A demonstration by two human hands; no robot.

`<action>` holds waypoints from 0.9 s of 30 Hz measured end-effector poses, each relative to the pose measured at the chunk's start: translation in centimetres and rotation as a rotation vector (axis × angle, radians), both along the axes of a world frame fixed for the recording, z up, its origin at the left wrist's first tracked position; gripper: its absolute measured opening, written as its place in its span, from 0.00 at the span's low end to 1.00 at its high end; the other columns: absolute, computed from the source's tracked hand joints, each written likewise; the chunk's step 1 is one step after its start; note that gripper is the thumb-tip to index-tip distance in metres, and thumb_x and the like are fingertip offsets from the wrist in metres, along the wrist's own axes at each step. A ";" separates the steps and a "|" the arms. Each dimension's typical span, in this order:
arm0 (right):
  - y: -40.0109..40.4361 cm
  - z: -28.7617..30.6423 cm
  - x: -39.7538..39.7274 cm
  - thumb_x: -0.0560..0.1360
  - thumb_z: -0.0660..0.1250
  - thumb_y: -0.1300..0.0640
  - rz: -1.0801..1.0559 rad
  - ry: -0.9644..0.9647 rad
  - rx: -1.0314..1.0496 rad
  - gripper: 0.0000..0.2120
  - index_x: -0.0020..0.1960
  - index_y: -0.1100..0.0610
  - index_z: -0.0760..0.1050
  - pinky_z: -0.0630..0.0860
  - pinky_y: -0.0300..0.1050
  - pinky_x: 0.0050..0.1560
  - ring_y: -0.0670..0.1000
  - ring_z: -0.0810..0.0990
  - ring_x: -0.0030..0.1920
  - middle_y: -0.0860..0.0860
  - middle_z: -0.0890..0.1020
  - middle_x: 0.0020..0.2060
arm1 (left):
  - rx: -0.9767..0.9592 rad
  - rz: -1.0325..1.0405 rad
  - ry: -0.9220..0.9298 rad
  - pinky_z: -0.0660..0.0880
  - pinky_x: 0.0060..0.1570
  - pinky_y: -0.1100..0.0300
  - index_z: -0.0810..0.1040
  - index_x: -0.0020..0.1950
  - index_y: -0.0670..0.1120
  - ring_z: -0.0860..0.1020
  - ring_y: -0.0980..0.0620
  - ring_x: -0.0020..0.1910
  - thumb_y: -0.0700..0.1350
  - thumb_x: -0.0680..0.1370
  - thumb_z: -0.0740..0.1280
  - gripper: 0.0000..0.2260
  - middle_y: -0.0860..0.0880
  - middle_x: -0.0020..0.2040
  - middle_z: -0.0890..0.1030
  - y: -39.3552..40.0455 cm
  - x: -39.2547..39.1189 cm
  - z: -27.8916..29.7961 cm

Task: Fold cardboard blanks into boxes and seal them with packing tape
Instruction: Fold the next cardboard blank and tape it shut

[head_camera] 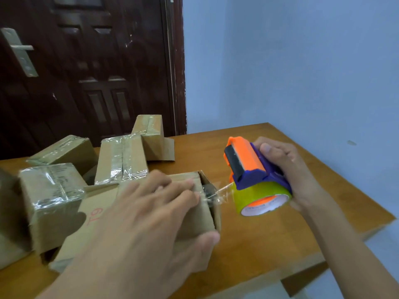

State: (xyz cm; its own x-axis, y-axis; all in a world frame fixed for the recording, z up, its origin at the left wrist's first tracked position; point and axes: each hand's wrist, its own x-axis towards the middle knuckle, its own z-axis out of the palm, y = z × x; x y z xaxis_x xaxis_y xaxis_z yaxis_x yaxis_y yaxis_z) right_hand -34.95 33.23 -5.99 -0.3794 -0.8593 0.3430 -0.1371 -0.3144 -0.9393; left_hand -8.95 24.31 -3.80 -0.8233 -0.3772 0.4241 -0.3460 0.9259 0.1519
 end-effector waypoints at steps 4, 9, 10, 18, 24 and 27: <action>0.0 1.3 0.2 0.75 0.72 0.38 0.008 0.032 0.039 0.27 0.43 0.63 0.73 0.65 0.52 0.41 0.60 0.68 0.38 0.63 0.71 0.36 | 0.102 -0.022 -0.139 0.67 0.64 0.59 0.74 0.43 0.57 0.56 0.61 0.77 0.84 0.67 0.52 0.32 0.65 0.62 0.69 -1.1 -2.0 2.1; 0.5 1.7 0.5 0.72 0.73 0.33 0.007 0.010 0.020 0.35 0.47 0.68 0.72 0.69 0.56 0.44 0.63 0.71 0.42 0.73 0.71 0.40 | 0.248 -0.047 -0.062 0.70 0.46 0.62 0.70 0.41 0.56 0.70 0.62 0.55 0.84 0.65 0.58 0.31 0.63 0.54 0.70 -1.4 -3.0 1.7; 0.5 1.9 0.6 0.72 0.73 0.33 0.008 0.015 0.013 0.38 0.49 0.70 0.71 0.69 0.58 0.45 0.64 0.71 0.43 0.75 0.71 0.42 | 0.239 -0.037 -0.078 0.71 0.46 0.61 0.70 0.43 0.57 0.71 0.61 0.53 0.83 0.65 0.58 0.30 0.62 0.54 0.70 -1.3 -2.8 1.7; 0.0 3.2 0.0 0.81 0.65 0.49 -0.013 0.096 0.050 0.19 0.42 0.64 0.72 0.68 0.44 0.34 0.51 0.70 0.33 0.55 0.72 0.34 | 0.133 -0.032 -0.311 0.62 0.58 0.57 0.62 0.66 0.68 0.64 0.60 0.58 0.76 0.72 0.46 0.26 0.63 0.62 0.62 -2.2 -3.1 1.0; 0.0 3.1 0.0 0.78 0.71 0.44 -0.009 0.103 0.044 0.30 0.48 0.73 0.69 0.66 0.51 0.40 0.58 0.68 0.40 0.64 0.70 0.37 | 0.181 0.014 -0.292 0.60 0.54 0.55 0.64 0.53 0.60 0.68 0.59 0.50 0.66 0.75 0.50 0.14 0.59 0.47 0.68 -1.8 -3.8 0.9; -0.1 2.9 -0.5 0.78 0.68 0.44 -0.009 0.101 0.038 0.28 0.47 0.72 0.69 0.66 0.51 0.41 0.58 0.67 0.40 0.61 0.71 0.39 | 0.210 0.032 -0.290 0.62 0.55 0.54 0.65 0.53 0.60 0.70 0.57 0.51 0.67 0.76 0.50 0.15 0.59 0.48 0.70 -1.8 -4.2 0.9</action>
